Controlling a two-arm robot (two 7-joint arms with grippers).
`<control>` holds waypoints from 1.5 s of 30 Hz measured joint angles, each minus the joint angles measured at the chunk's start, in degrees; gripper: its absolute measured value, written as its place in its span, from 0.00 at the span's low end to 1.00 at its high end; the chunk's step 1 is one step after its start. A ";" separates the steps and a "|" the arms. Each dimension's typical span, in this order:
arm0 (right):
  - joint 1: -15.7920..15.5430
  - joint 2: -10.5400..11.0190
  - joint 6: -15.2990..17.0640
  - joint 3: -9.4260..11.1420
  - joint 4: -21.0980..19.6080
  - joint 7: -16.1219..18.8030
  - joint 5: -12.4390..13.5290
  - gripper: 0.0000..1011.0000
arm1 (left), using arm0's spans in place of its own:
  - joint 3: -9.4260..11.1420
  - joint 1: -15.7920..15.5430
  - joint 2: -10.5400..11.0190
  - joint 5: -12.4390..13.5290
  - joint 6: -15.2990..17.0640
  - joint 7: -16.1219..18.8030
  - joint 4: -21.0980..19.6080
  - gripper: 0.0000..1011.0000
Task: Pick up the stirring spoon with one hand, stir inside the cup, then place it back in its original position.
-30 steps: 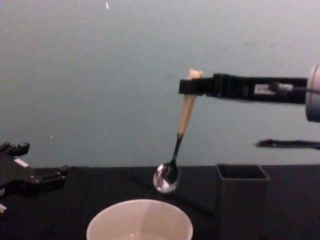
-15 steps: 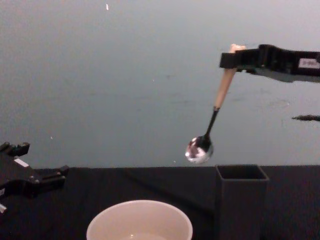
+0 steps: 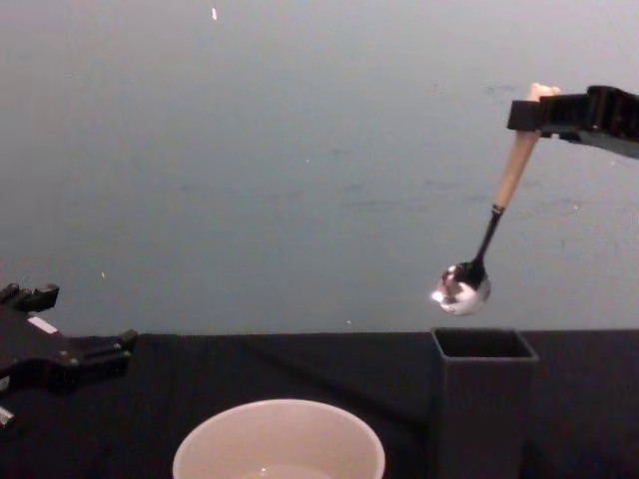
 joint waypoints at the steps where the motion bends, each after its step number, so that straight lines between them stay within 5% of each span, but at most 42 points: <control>1: -0.18 0.55 -0.23 0.01 -0.09 0.00 0.11 0.21 | 0.00 0.00 0.00 0.00 0.00 0.00 0.00 0.99; 18: -1.03 3.77 -1.74 -2.41 -0.45 2.34 0.51 0.21 | 0.00 0.00 0.00 0.00 0.00 0.00 0.00 0.99; 45: 0.20 1.11 -1.05 -7.29 5.50 2.59 -5.14 0.21 | 0.00 0.00 0.00 0.00 0.00 0.00 0.00 0.99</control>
